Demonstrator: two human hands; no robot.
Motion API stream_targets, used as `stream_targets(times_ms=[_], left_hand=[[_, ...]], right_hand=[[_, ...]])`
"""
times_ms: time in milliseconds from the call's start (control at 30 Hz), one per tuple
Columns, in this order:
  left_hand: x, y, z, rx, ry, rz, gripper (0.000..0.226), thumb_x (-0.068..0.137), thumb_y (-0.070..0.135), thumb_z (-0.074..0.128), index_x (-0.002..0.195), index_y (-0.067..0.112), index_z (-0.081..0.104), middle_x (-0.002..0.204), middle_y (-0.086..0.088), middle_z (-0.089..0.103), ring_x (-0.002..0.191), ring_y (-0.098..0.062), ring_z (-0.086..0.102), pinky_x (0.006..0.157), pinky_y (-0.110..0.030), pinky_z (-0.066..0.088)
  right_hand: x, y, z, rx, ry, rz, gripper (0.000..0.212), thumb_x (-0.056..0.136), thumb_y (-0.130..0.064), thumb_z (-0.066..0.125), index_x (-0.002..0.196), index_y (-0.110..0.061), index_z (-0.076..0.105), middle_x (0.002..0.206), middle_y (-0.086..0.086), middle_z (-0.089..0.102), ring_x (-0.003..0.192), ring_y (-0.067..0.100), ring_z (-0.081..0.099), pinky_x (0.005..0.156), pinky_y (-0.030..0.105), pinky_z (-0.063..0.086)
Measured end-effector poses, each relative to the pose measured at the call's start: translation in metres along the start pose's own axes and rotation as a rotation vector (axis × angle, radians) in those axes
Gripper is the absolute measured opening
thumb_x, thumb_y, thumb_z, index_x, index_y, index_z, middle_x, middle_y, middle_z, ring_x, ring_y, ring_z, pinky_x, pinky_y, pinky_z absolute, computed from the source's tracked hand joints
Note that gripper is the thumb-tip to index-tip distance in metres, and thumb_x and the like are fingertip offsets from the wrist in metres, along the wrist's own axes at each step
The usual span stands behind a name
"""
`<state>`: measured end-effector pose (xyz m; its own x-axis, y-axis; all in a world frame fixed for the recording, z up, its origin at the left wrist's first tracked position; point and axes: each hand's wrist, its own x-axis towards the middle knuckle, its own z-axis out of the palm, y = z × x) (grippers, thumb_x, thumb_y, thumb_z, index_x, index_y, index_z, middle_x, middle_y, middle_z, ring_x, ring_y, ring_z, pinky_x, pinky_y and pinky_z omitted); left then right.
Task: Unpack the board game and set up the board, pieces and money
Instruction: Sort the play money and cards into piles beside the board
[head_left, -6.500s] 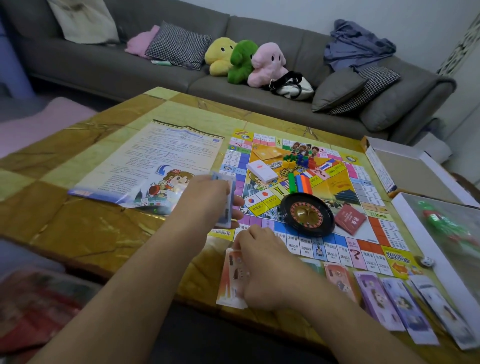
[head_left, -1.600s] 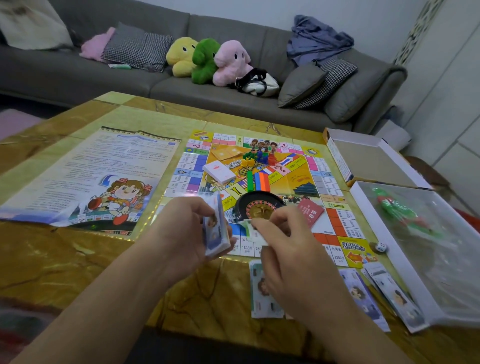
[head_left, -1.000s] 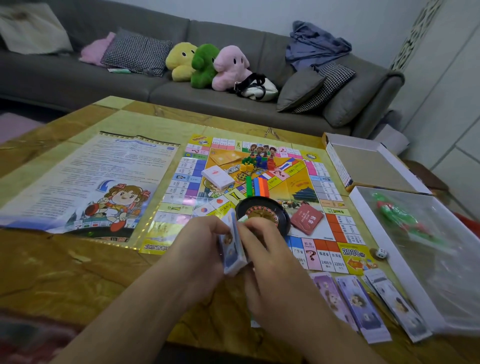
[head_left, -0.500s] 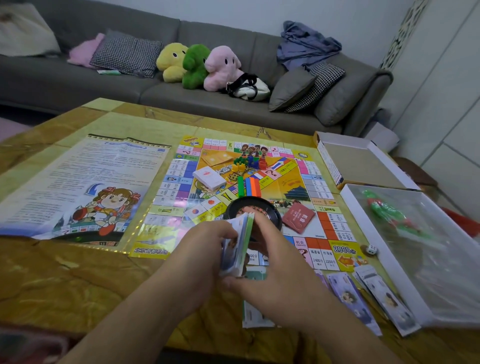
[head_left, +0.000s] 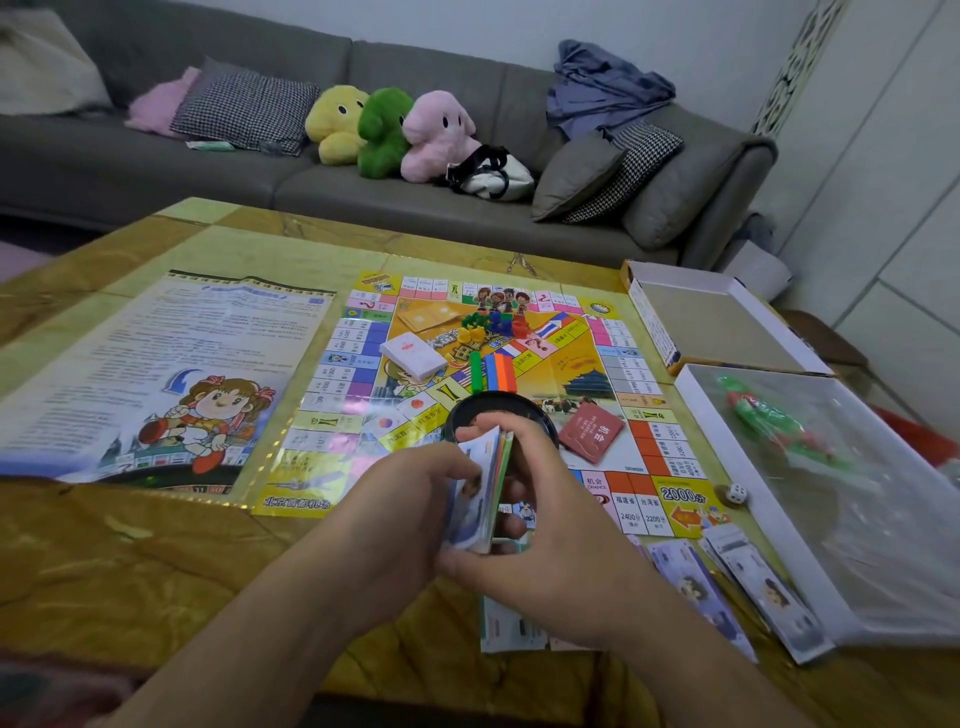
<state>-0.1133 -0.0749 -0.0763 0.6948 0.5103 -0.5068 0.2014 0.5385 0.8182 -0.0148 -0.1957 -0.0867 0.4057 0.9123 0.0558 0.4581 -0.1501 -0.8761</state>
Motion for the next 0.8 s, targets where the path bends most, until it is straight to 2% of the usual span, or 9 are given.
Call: stream_targets(times_ms=[100, 200, 267, 333, 467, 567, 633, 733, 800], left_hand=[[0.007, -0.001, -0.006, 0.068, -0.051, 0.057, 0.014, 0.097, 0.001, 0.053, 0.093, -0.002, 0.066, 0.07, -0.012, 0.072, 0.059, -0.024, 0.07, 0.057, -0.034, 0.061], [0.011, -0.003, -0.005, 0.2, 0.043, 0.116, 0.022, 0.09, 0.004, 0.063, 0.111, -0.003, 0.066, 0.089, -0.017, 0.076, 0.077, -0.031, 0.074, 0.076, -0.05, 0.064], [0.008, -0.006, 0.001, 0.255, 0.087, 0.104, 0.022, 0.09, 0.005, 0.066, 0.112, 0.01, 0.067, 0.099, -0.017, 0.077, 0.085, -0.032, 0.077, 0.075, -0.052, 0.065], [0.007, -0.008, 0.005, 0.287, 0.096, 0.102, 0.022, 0.091, 0.008, 0.067, 0.111, 0.014, 0.064, 0.103, -0.018, 0.073, 0.09, -0.033, 0.076, 0.077, -0.053, 0.064], [0.009, -0.009, 0.007, 0.253, 0.09, 0.076, 0.024, 0.09, 0.007, 0.067, 0.113, 0.014, 0.064, 0.103, -0.018, 0.073, 0.087, -0.031, 0.076, 0.08, -0.052, 0.063], [0.008, -0.008, 0.011, 0.19, 0.097, 0.063, 0.03, 0.091, -0.003, 0.062, 0.119, 0.01, 0.062, 0.106, -0.023, 0.074, 0.09, -0.038, 0.077, 0.083, -0.063, 0.061], [0.011, -0.004, 0.013, 0.127, 0.139, 0.07, 0.029, 0.097, -0.007, 0.053, 0.122, 0.007, 0.055, 0.097, -0.025, 0.076, 0.084, -0.042, 0.077, 0.078, -0.06, 0.063], [0.018, 0.006, 0.008, -0.032, 0.26, -0.015, 0.021, 0.104, -0.004, 0.042, 0.122, 0.003, 0.051, 0.086, -0.027, 0.075, 0.071, -0.038, 0.074, 0.07, -0.052, 0.062], [0.018, 0.01, 0.004, -0.058, 0.26, -0.037, 0.017, 0.101, -0.007, 0.04, 0.112, 0.001, 0.05, 0.077, -0.021, 0.074, 0.064, -0.033, 0.071, 0.065, -0.047, 0.06]], right_hand=[[0.0, 0.0, -0.004, -0.044, -0.045, -0.009, 0.114, 0.078, -0.027, 0.093, 0.158, -0.049, 0.015, 0.149, -0.039, 0.038, 0.128, -0.013, 0.052, 0.096, 0.019, 0.055], [0.0, -0.001, -0.007, -0.146, -0.056, -0.015, 0.117, 0.081, -0.029, 0.091, 0.159, -0.049, 0.007, 0.153, -0.035, 0.024, 0.13, -0.02, 0.043, 0.091, 0.007, 0.05], [0.0, 0.001, -0.004, -0.335, -0.025, -0.055, 0.108, 0.082, -0.026, 0.088, 0.155, -0.047, 0.01, 0.15, -0.028, 0.026, 0.133, -0.003, 0.045, 0.095, 0.017, 0.054], [-0.001, 0.001, -0.001, -0.513, 0.014, -0.084, 0.097, 0.08, -0.026, 0.087, 0.146, -0.046, 0.017, 0.14, -0.023, 0.032, 0.126, 0.004, 0.047, 0.095, 0.026, 0.054], [0.0, 0.001, 0.003, -0.619, 0.077, -0.085, 0.075, 0.076, -0.035, 0.087, 0.123, -0.047, 0.029, 0.115, -0.022, 0.041, 0.107, 0.007, 0.049, 0.082, 0.025, 0.053], [0.002, 0.003, -0.007, -0.476, 0.02, 0.007, 0.082, 0.074, -0.036, 0.09, 0.128, -0.05, 0.029, 0.128, -0.023, 0.044, 0.112, 0.007, 0.055, 0.085, 0.031, 0.058], [-0.001, 0.003, -0.024, -0.387, -0.012, 0.1, 0.088, 0.074, -0.031, 0.094, 0.128, -0.048, 0.027, 0.139, -0.026, 0.036, 0.12, 0.004, 0.05, 0.092, 0.029, 0.057], [-0.009, 0.002, -0.047, -0.536, -0.022, 0.127, 0.062, 0.085, -0.033, 0.087, 0.113, -0.048, 0.033, 0.141, -0.029, 0.034, 0.13, 0.002, 0.042, 0.099, 0.022, 0.045], [-0.015, 0.0, -0.043, -0.611, -0.118, 0.151, 0.048, 0.087, -0.041, 0.083, 0.109, -0.047, 0.04, 0.143, -0.03, 0.037, 0.133, 0.002, 0.041, 0.099, 0.022, 0.044]])
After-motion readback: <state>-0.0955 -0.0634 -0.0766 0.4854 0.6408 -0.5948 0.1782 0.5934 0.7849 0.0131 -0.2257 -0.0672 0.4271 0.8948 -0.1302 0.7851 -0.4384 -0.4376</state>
